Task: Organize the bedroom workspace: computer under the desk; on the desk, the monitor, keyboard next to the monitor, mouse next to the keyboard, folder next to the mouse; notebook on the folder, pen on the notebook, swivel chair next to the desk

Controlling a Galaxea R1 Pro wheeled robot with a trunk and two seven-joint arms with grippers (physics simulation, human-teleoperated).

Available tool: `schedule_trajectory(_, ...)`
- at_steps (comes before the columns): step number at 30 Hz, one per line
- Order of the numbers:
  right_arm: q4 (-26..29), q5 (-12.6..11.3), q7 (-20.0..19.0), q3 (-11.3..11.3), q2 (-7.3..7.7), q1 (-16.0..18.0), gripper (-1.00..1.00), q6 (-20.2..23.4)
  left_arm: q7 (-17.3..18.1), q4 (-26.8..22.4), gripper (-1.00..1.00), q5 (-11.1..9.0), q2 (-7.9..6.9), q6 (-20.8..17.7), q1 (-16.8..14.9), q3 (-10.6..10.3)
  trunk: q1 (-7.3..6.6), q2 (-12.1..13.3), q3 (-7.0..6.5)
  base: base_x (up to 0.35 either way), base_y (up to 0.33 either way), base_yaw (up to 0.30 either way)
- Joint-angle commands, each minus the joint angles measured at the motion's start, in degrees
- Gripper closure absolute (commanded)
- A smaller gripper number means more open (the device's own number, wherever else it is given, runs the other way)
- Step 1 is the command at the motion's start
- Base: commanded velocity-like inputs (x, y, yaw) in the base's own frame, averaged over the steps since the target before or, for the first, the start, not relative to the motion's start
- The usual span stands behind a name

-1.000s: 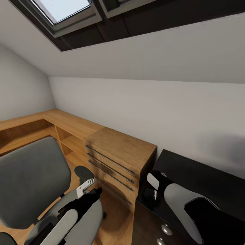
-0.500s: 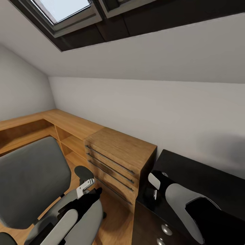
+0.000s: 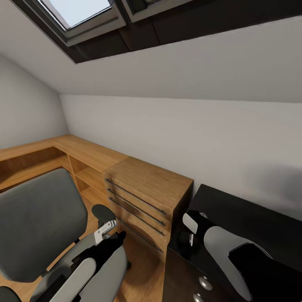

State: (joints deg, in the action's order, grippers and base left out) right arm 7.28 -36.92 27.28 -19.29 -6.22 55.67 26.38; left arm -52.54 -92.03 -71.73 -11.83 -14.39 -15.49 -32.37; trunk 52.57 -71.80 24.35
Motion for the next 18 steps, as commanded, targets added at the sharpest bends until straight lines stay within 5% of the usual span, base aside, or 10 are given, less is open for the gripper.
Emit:
schedule_trajectory(1, 0.1, -0.4, 0.4, -0.5, 0.01, 0.0, -1.0, 0.3, -0.3, -0.1, -1.0, -0.2, -0.04, -0.2, -0.1, -0.1, 0.0, 0.0, 0.07, 0.0, 0.0, 0.0)
schedule_trajectory(18, 0.1, -0.3, 1.2, -0.7, -0.02, 0.0, -1.0, -0.6, -0.3, -0.1, -1.0, -0.2, -0.04, -0.2, -0.1, -0.1, 0.0, 0.0, 0.07, 0.0, 0.0, 0.0)
